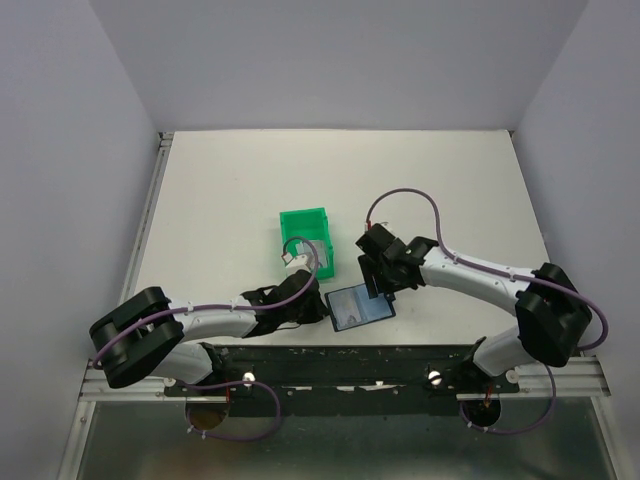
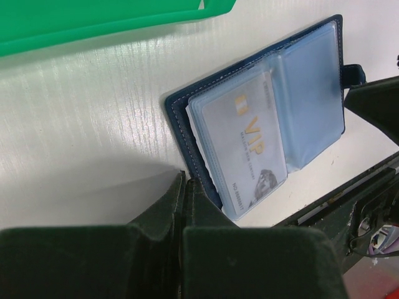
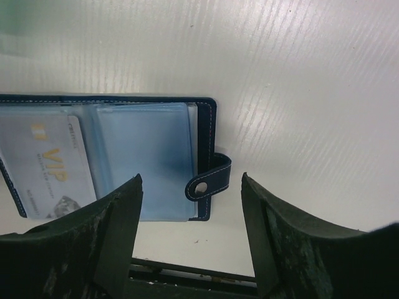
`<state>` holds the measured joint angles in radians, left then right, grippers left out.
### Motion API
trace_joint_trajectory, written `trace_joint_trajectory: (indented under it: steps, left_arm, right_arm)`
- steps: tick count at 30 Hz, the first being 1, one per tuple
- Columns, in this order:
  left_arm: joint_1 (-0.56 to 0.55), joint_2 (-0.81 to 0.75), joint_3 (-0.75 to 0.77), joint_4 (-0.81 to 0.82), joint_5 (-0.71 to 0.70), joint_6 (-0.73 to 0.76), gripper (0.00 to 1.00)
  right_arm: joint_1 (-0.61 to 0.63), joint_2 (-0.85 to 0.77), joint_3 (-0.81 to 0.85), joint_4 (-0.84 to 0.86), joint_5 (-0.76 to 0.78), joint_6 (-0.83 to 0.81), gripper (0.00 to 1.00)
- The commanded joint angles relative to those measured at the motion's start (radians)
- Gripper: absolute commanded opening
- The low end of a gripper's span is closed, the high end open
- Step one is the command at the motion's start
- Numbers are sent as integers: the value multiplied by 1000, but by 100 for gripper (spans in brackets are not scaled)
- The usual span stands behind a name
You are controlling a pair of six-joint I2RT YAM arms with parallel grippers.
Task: Put the credit cards into the card holder
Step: Close the card holder at the center of the board.
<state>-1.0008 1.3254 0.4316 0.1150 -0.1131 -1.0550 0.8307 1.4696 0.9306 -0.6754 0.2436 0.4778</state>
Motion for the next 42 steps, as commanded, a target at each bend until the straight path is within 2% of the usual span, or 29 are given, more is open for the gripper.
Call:
trace_joint_trajectory:
  steps: [1, 4, 15, 19, 28, 35, 42]
  left_arm:
    - [-5, -5, -11, -57, -3, 21, 0]
    - [-5, 1, -8, -55, -3, 21, 0]
    - [-5, 6, -2, -58, 0, 26, 0]
    - [-5, 6, -7, -57, 0, 23, 0]
    - [-6, 8, -10, -51, 1, 23, 0]
    - [-5, 23, -8, -32, 4, 24, 0]
    - [-5, 23, -14, -23, 4, 18, 0]
  right_arm:
    - [-4, 44, -12, -6, 49, -2, 69]
    - [-4, 72, -15, -3, 69, 4, 62]
    - [-4, 123, -10, -6, 143, 10, 49]
    - [-2, 115, -13, -7, 151, 19, 37]
    - [-2, 23, -21, -15, 103, 30, 1]
    - [-4, -155, -18, -10, 27, 15, 0]
    - [-4, -256, -67, 167, -309, 27, 0]
